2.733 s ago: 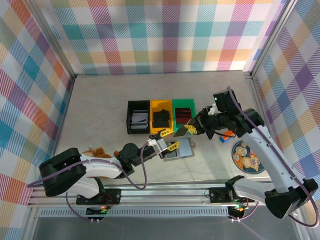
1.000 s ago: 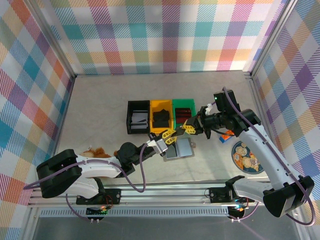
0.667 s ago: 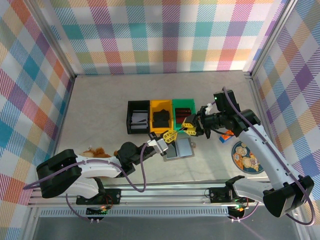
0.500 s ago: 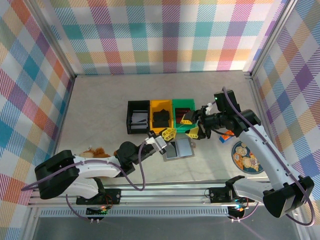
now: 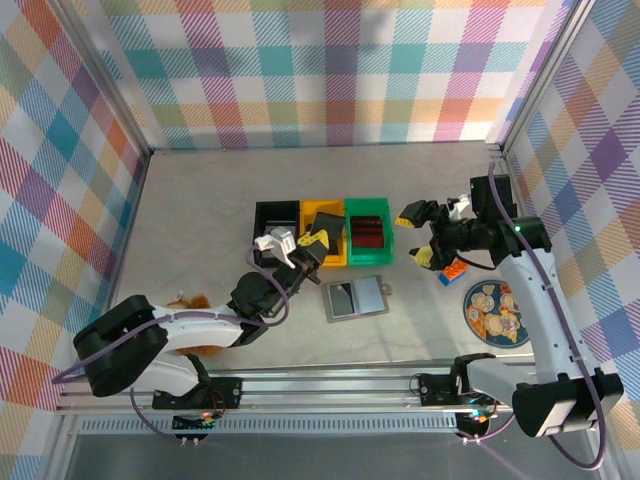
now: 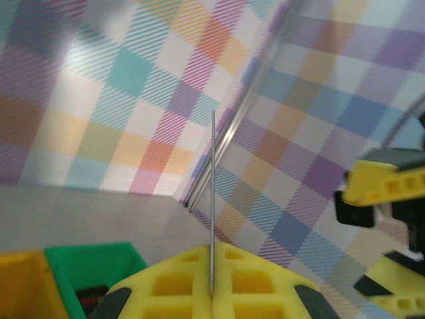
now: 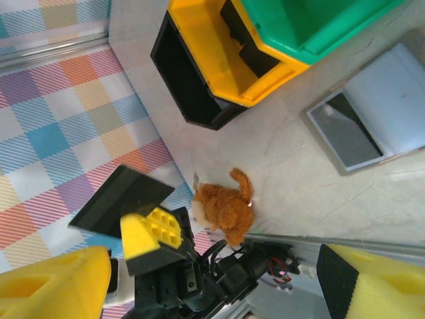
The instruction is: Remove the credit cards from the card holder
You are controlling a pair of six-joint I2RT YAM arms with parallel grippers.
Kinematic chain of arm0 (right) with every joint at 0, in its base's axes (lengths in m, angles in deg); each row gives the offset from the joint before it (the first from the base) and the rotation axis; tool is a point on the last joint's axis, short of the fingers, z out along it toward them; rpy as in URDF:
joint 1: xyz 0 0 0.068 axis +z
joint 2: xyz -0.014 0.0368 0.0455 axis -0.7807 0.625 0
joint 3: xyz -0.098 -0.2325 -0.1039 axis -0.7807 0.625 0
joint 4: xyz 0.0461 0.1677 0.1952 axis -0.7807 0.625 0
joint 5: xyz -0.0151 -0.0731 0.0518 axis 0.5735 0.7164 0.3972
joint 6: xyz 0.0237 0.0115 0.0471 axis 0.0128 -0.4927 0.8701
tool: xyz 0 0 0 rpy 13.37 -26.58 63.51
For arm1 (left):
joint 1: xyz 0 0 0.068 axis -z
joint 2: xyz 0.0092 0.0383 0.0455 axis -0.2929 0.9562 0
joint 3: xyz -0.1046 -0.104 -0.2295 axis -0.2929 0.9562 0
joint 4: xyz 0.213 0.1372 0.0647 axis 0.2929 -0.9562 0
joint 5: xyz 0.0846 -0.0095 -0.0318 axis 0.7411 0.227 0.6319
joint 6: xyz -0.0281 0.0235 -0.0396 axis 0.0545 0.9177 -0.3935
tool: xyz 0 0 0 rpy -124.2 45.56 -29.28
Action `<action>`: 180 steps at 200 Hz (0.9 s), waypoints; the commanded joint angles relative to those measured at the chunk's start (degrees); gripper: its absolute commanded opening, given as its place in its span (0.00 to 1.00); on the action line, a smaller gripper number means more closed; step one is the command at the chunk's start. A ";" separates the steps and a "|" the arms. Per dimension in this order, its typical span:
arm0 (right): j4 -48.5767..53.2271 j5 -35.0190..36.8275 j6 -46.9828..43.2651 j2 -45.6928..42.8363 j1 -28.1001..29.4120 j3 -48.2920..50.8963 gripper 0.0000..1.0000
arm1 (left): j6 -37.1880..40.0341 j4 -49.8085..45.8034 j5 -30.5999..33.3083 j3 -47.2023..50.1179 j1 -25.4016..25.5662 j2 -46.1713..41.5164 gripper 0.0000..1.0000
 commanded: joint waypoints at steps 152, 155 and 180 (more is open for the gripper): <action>2.14 6.73 -5.13 -5.71 -0.38 0.41 0.84 | -48.72 -1.27 11.21 -8.48 -6.02 26.47 0.00; 2.09 6.71 -5.16 -5.71 -0.38 0.42 0.84 | -49.09 -1.23 11.09 -8.62 -6.18 26.82 0.00; 2.00 6.62 -5.30 -6.06 -0.38 0.81 0.84 | -51.89 -3.55 8.22 -11.04 -7.57 29.08 0.00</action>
